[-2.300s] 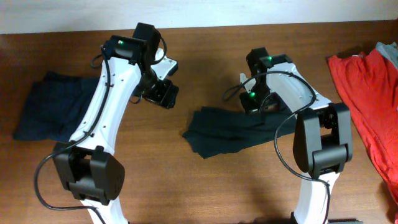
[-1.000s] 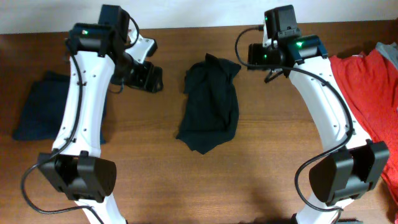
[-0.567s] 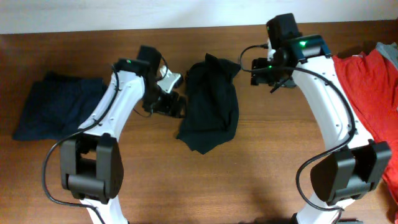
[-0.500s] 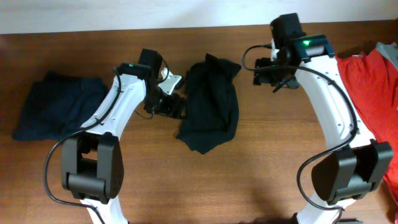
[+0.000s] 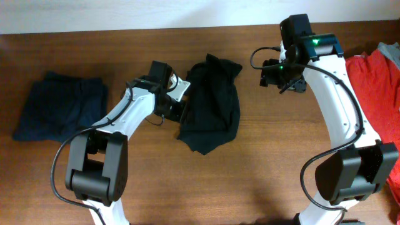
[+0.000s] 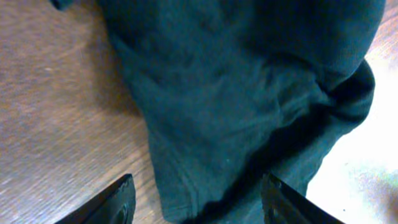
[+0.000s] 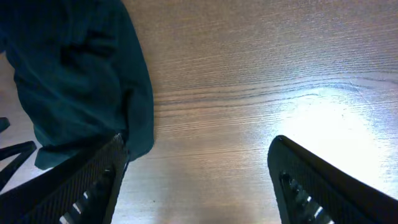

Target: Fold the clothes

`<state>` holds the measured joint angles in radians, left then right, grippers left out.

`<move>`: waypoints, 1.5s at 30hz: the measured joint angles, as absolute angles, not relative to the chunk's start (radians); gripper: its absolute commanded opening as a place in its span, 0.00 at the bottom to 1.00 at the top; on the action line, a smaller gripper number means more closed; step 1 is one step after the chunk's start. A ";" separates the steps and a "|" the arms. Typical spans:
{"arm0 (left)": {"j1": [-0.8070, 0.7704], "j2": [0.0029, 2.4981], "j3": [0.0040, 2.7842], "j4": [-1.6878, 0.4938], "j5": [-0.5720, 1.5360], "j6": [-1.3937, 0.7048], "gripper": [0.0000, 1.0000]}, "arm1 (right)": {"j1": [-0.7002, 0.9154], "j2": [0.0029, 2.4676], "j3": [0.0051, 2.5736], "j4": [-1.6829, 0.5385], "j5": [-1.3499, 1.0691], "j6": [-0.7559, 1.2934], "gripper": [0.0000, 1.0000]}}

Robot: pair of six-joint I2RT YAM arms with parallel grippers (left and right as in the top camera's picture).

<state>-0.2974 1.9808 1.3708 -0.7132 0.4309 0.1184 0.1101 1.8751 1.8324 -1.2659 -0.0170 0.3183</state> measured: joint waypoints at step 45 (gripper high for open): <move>-0.262 1.990 2.195 -1.417 0.268 0.103 0.01 | 0.110 1.875 1.832 -1.294 -0.020 0.301 0.75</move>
<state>-0.2615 1.9896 2.1952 -1.4174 0.2676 0.1032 0.1101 1.8751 1.8324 -1.2942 -0.0196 0.3012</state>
